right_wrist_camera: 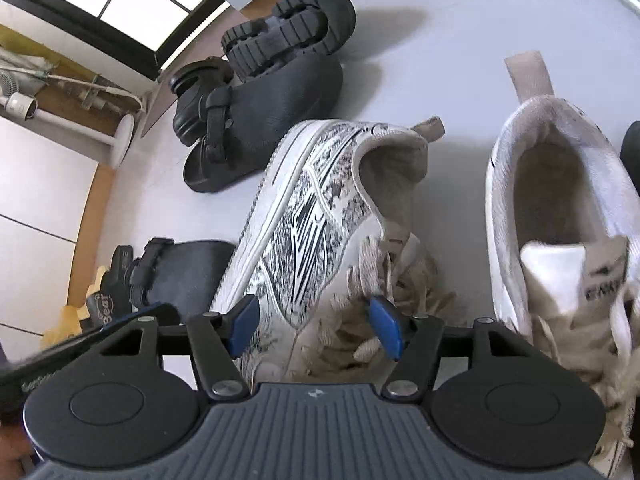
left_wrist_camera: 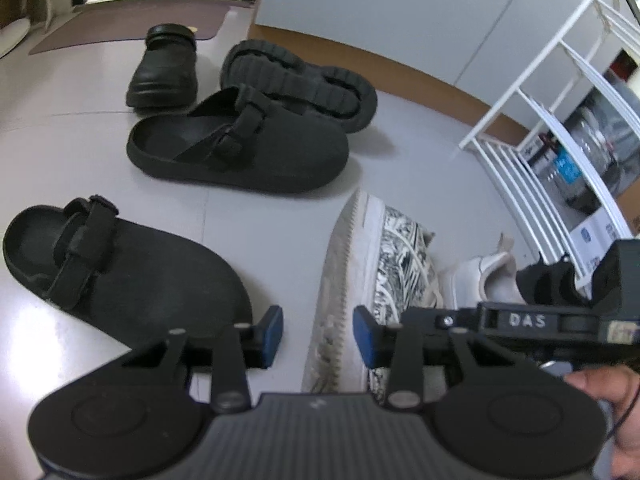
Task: Organize scattered shoes
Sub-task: 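Close the right tool on the ERKE sneaker's heel collar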
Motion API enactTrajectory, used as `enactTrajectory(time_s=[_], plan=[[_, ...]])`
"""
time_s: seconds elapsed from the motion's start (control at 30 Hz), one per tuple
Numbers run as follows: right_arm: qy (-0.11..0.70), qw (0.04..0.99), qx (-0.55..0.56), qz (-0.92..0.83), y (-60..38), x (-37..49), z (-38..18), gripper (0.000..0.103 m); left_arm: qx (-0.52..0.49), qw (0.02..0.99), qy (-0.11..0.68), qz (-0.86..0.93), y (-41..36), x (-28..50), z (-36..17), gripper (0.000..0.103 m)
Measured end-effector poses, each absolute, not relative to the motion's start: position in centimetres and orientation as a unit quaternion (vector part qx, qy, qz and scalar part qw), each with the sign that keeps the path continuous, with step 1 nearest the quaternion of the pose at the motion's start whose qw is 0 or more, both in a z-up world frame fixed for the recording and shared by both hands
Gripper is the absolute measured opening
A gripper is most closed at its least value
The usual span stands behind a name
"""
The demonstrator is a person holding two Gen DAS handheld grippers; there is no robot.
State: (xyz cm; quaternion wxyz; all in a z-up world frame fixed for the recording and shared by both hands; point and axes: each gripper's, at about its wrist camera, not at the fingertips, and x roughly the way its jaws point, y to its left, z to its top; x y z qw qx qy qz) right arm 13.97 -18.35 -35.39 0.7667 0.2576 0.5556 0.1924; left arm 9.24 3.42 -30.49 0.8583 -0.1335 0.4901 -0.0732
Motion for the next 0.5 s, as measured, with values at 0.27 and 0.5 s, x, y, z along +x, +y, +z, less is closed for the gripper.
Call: enactTrajectory(time_s=[0.27,0.5], plan=[[0.549,0.760,0.295,0.185,-17.7,14.4,-36.7,0.069,-0.137,0.858,0.492,-0.061,4.1,8.9,-30.2,0.046],[0.538,0.767,0.284,0.202,-17.7,14.8,-35.8,0.032,-0.139,0.854,0.498,-0.053,4.3,8.5,-30.6,0.048]])
